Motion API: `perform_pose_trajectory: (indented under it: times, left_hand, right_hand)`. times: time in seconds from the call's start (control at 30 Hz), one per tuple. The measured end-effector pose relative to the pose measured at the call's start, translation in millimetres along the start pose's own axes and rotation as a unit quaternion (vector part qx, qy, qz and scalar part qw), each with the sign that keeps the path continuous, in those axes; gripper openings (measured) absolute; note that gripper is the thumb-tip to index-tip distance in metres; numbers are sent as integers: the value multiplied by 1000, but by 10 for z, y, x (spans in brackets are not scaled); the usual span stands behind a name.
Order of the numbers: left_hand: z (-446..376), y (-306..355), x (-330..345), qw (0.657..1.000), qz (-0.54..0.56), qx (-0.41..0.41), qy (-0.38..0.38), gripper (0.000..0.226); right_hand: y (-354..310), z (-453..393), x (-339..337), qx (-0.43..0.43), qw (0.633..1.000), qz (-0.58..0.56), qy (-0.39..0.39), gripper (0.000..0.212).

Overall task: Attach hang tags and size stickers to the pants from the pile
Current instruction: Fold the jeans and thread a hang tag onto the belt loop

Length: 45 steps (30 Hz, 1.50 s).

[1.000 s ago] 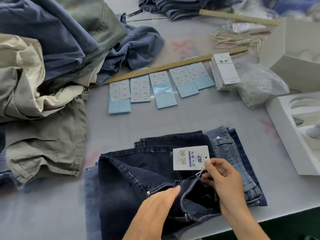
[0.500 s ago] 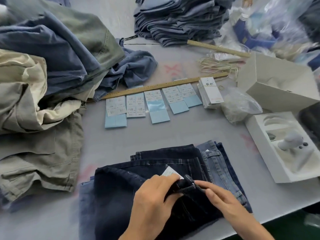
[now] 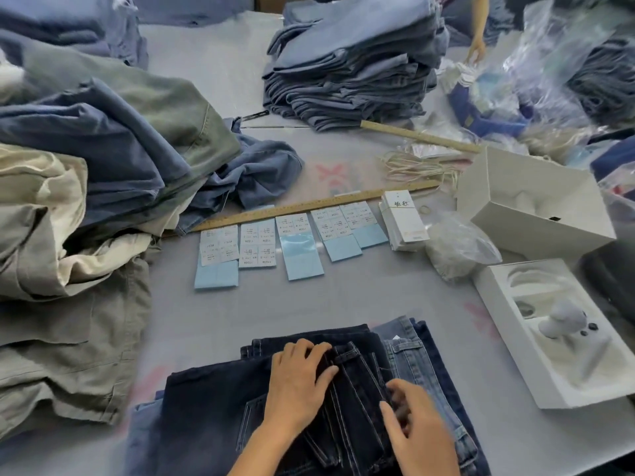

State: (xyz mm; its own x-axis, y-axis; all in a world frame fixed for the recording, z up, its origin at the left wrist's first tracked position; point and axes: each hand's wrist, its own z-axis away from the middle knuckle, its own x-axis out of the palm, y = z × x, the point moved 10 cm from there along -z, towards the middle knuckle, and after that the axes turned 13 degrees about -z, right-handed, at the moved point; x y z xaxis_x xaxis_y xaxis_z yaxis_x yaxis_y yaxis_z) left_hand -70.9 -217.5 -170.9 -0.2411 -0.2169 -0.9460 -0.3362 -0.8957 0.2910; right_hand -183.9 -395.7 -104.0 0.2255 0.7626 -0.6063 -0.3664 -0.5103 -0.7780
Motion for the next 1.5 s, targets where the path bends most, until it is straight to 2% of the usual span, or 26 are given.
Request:
perform_pose_trajectory:
  times: [0.1, 0.2, 0.23, 0.33, 0.4, 0.47, 0.5, 0.57, 0.63, 0.67, 0.7, 0.73, 0.77, 0.8, 0.87, 0.93, 1.0, 1.1, 1.2, 1.23, 1.27, 1.4, 1.5]
  left_hand:
    - [6, 31, -20, 1000, 2, -2, -18, 58]
    - [-95, -128, -214, 990, 126, -63, -18, 70]
    - [-177, -205, -283, 984, 158, -78, -18, 65]
    - [-447, -514, -518, 984, 135, -116, -4, 38]
    - [-526, -761, -629, 982, 120, -149, 8, 36]
    - [-526, -911, -566, 979, 113, -170, 13, 37]
    - [-498, -889, -486, 979, 110, -174, 8, 36]
    - [-410, -617, -350, 987, 71, -142, 11, 27]
    - [-358, -262, -312, 994, 39, -87, 57, 18]
    - [-361, -147, -284, 996, 20, -67, 61, 20]
    - [-404, -120, -204, 997, 19, -72, 14, 21]
    - [-465, -162, -176, 994, 24, -101, -21, 18]
    - [-510, -274, -152, 988, 55, -144, -23, 11]
    - [-575, -358, -178, 983, 59, -175, -10, 5]
    - [-799, -294, -178, 982, 73, -175, -20, 10]
    - [-1050, -120, -112, 980, 98, -164, -55, 14]
    - [-1371, 118, -72, 977, 152, -146, -45, 16]
    - [-1954, 603, -100, 946, 300, -119, -29, 15]
    - [-2447, 1017, -80, 851, 495, -156, -77, 18]
    - [-2571, 1115, -73, 818, 544, -170, -84, 19]
    - [-2681, 1188, -71, 798, 569, -178, -83, 18]
    - [-2877, 1220, -18, 807, 543, -227, -41, 11]
    - [-2850, 1215, 76, 795, 549, -256, -33, 11]
  right_hand:
    - [-283, -290, -53, -83, 996, 22, 13, 38]
    - [-577, -628, 36, -160, 986, 39, 6, 32]
    - [-665, -727, 98, -194, 980, 50, 2, 33]
    - [-792, -907, 420, -255, 961, 97, -35, 35]
    - [-747, -942, 687, -268, 952, 124, -73, 36]
    - [-608, -993, 888, -250, 953, 129, -113, 25]
    - [-523, -1077, 898, -219, 964, 93, -117, 17]
    - [-351, -1361, 808, -123, 985, -35, -117, 16]
    - [-416, -1768, 517, -123, 986, -95, -58, 20]
    - [-500, -2004, 333, -146, 986, -82, -18, 23]
    - [-582, -2259, 159, -168, 984, -54, 16, 29]
    - [-645, -2534, 0, -182, 982, -7, 42, 39]
    - [-677, -2802, -118, -187, 979, 59, 56, 52]
    - [-657, -3057, -202, -177, 973, 139, 56, 66]
    - [-445, -3435, -291, -134, 955, 261, 26, 83]
    - [-149, -3563, -254, -92, 948, 303, -16, 81]
    - [-21, -3546, -201, -104, 943, 315, -20, 73]
    - [-43, -3476, -192, -142, 942, 305, 3, 66]
    - [-68, -3404, -213, -159, 942, 296, -1, 62]
    - [-78, -3366, -226, -162, 944, 288, -4, 61]
    - [-87, -3328, -245, -166, 946, 278, -4, 59]
    - [-128, -3192, -421, -182, 962, 199, 26, 48]
    - [-116, -3114, -498, -200, 964, 172, 31, 43]
